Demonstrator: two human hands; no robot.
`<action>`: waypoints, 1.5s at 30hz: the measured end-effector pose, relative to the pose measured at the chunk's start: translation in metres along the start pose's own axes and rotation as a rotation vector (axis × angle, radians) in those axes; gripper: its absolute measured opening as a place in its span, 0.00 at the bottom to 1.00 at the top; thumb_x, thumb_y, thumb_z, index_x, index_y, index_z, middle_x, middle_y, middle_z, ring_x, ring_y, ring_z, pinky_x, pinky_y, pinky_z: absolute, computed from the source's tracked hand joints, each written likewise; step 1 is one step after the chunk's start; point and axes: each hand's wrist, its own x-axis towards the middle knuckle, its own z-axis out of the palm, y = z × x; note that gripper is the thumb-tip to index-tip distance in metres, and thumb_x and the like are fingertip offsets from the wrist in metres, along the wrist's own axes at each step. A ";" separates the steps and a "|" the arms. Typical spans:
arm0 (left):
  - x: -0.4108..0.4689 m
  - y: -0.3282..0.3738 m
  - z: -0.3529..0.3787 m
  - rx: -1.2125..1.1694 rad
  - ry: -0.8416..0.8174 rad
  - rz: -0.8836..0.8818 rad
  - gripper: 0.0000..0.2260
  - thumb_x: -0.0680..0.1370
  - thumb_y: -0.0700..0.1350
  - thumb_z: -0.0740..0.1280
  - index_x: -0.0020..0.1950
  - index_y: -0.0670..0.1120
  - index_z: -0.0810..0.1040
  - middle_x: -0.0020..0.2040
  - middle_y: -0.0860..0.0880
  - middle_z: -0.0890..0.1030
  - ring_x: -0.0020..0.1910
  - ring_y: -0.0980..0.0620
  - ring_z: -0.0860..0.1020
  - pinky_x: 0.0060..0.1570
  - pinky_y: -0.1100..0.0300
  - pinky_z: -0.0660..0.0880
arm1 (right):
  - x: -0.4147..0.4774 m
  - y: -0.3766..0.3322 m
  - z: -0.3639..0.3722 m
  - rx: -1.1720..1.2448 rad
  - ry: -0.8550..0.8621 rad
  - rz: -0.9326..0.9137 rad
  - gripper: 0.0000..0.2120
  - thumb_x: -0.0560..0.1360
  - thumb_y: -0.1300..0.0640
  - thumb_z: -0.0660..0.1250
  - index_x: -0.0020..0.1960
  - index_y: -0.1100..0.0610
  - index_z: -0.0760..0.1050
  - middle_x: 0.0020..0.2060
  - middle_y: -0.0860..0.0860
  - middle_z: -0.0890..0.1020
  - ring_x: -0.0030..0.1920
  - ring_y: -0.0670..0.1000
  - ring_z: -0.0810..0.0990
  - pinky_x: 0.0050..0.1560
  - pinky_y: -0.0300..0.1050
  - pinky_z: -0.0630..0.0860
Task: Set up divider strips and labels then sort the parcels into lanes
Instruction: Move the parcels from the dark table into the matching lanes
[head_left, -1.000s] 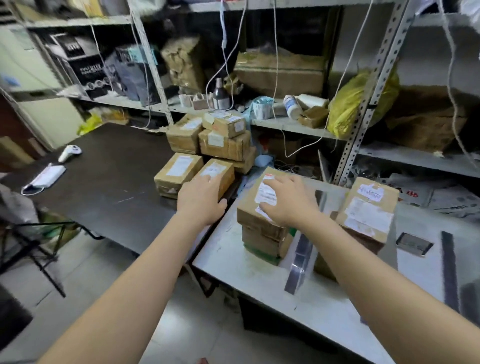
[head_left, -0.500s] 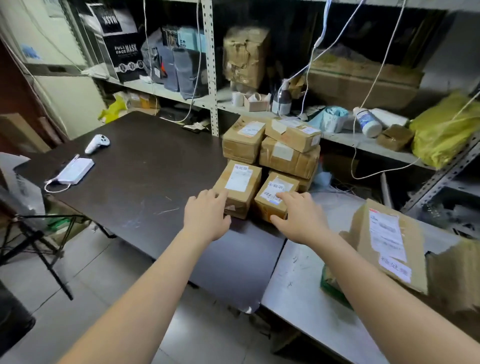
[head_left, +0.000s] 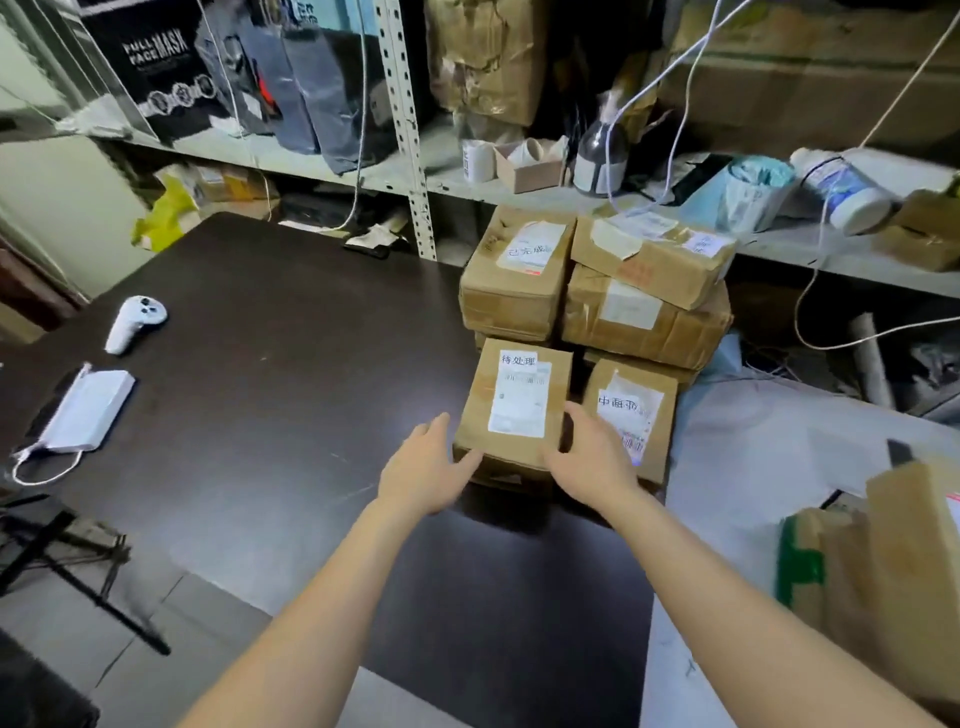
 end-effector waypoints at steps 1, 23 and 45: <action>0.011 0.001 0.002 -0.074 -0.037 -0.021 0.38 0.79 0.64 0.63 0.82 0.48 0.56 0.79 0.47 0.65 0.75 0.45 0.68 0.70 0.47 0.69 | 0.009 -0.002 0.005 0.012 0.005 0.023 0.29 0.77 0.51 0.69 0.76 0.50 0.66 0.66 0.53 0.77 0.66 0.57 0.73 0.60 0.52 0.74; 0.045 -0.046 -0.018 -0.603 -0.114 0.141 0.23 0.75 0.56 0.74 0.69 0.61 0.73 0.58 0.63 0.81 0.56 0.62 0.79 0.58 0.55 0.78 | 0.005 -0.074 0.048 0.010 0.218 0.320 0.27 0.68 0.35 0.75 0.63 0.45 0.75 0.57 0.46 0.81 0.57 0.52 0.80 0.49 0.50 0.80; -0.191 0.051 0.066 -0.345 -0.182 0.375 0.30 0.65 0.71 0.69 0.64 0.62 0.67 0.60 0.54 0.80 0.57 0.50 0.79 0.57 0.45 0.78 | -0.271 0.073 -0.010 0.344 0.439 0.415 0.27 0.66 0.39 0.74 0.63 0.43 0.79 0.56 0.38 0.83 0.55 0.45 0.81 0.56 0.52 0.80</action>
